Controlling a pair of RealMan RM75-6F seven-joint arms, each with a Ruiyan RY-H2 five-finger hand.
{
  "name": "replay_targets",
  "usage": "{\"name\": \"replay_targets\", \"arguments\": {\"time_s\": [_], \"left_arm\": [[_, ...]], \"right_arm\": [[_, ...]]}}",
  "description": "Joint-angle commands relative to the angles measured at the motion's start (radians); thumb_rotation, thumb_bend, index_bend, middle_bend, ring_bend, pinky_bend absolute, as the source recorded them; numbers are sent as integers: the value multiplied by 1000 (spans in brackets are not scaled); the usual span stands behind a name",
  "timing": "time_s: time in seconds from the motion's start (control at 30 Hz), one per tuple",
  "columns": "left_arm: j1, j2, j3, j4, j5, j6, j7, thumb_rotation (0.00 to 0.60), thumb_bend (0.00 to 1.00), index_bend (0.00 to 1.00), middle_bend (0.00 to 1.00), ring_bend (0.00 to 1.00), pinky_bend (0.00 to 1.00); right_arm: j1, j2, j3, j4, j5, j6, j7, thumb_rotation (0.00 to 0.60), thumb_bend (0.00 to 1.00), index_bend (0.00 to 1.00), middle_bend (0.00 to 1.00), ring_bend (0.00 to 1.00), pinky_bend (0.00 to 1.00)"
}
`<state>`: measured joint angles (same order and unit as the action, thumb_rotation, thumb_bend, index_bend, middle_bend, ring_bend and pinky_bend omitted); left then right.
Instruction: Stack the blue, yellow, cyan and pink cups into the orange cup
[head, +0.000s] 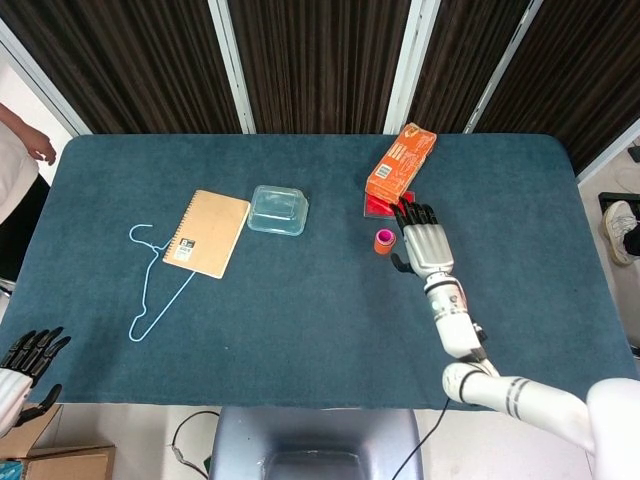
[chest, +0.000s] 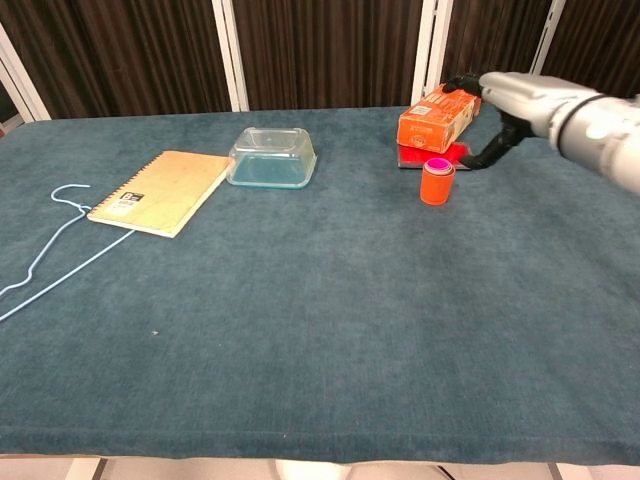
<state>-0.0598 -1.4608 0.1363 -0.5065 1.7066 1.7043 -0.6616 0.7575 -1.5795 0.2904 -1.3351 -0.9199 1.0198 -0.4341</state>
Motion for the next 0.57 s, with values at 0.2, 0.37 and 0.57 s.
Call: {"name": "replay_targets", "arguments": {"time_s": [0.2, 0.37, 0.57], "left_arm": [[12, -7, -13, 17, -7, 42, -25, 600, 433, 0, 0, 0, 75], [15, -15, -18, 31, -10, 54, -29, 600, 433, 0, 0, 0, 75], [16, -21, -18, 32, -10, 48, -8, 600, 433, 0, 0, 0, 75]], "right_arm": [[-454, 351, -449, -411, -544, 483, 18, 600, 382, 0, 0, 0, 0], [-566, 309, -453, -290, -589, 605, 137, 600, 381, 0, 0, 0, 0], [-576, 353, -436, -316, -572, 554, 153, 600, 379, 0, 0, 0, 0]]}}
